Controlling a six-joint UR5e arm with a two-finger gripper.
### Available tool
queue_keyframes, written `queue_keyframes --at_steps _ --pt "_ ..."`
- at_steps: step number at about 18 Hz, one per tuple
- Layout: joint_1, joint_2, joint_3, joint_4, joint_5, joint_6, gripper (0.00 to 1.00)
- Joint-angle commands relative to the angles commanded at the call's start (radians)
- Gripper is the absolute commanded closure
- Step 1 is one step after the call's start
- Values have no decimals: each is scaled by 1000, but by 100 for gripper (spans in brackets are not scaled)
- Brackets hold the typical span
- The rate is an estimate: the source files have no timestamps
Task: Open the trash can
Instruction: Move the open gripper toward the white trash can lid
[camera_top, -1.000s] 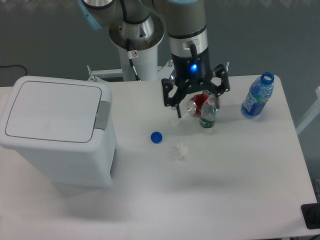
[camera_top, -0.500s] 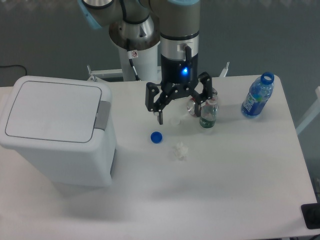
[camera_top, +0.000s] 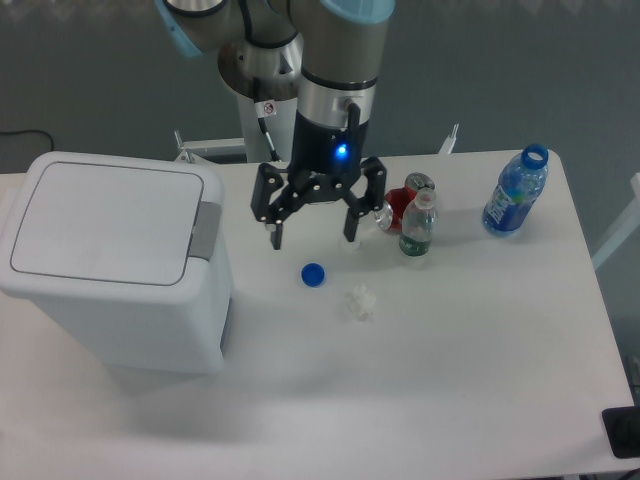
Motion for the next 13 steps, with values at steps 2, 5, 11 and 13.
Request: queue_keyframes --at_steps 2,5,11,13 --pt "0 2 3 -2 -14 -2 0" --pt "-1 9 5 -3 -14 -15 0" --pt "-11 25 -8 -8 -14 -21 0" --pt "-14 26 -8 -11 -19 -38 0"
